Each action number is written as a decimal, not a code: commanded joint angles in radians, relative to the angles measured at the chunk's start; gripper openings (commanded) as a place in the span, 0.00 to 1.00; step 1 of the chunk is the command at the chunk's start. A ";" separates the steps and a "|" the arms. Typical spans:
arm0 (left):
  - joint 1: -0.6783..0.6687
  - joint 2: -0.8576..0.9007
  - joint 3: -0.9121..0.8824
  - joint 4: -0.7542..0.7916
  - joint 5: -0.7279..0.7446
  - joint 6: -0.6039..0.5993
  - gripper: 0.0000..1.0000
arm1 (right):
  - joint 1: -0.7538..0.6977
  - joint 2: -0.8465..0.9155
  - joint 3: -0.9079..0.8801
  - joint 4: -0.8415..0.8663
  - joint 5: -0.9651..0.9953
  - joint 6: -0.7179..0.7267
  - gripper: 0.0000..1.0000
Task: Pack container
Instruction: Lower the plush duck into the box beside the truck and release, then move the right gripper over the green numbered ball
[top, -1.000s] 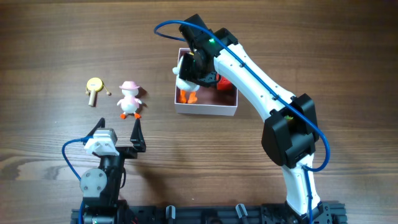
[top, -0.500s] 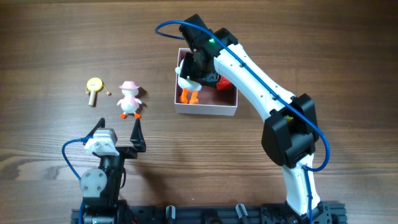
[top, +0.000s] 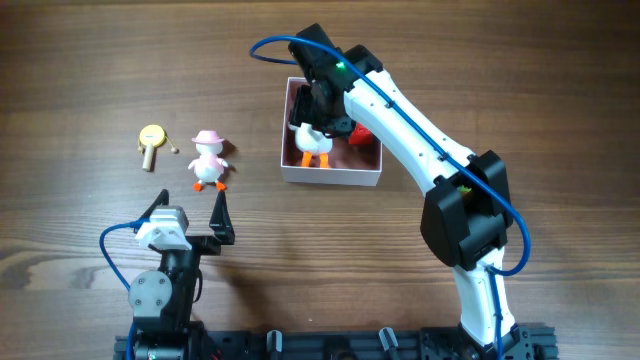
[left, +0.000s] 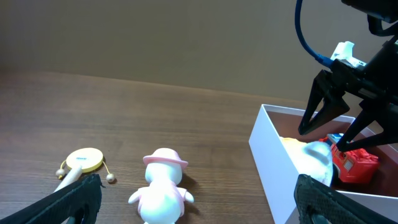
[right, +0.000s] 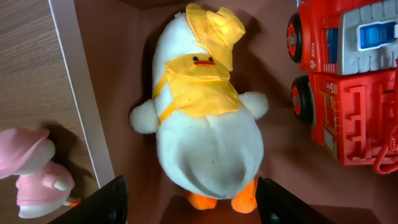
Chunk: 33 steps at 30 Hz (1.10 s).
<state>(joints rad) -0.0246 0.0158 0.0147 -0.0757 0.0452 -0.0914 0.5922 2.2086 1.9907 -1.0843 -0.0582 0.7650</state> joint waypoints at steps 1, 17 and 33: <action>0.008 -0.002 -0.009 0.000 -0.010 0.008 1.00 | -0.002 0.021 -0.003 0.004 0.025 -0.054 0.68; 0.008 -0.002 -0.009 0.000 -0.010 0.008 1.00 | -0.179 -0.312 0.061 0.007 0.270 -0.291 0.83; 0.008 -0.002 -0.009 0.000 -0.010 0.008 1.00 | -0.403 -0.400 0.060 -0.386 0.387 -0.399 1.00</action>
<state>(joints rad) -0.0246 0.0158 0.0147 -0.0757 0.0452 -0.0914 0.2440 1.7969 2.0518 -1.4296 0.2825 0.3897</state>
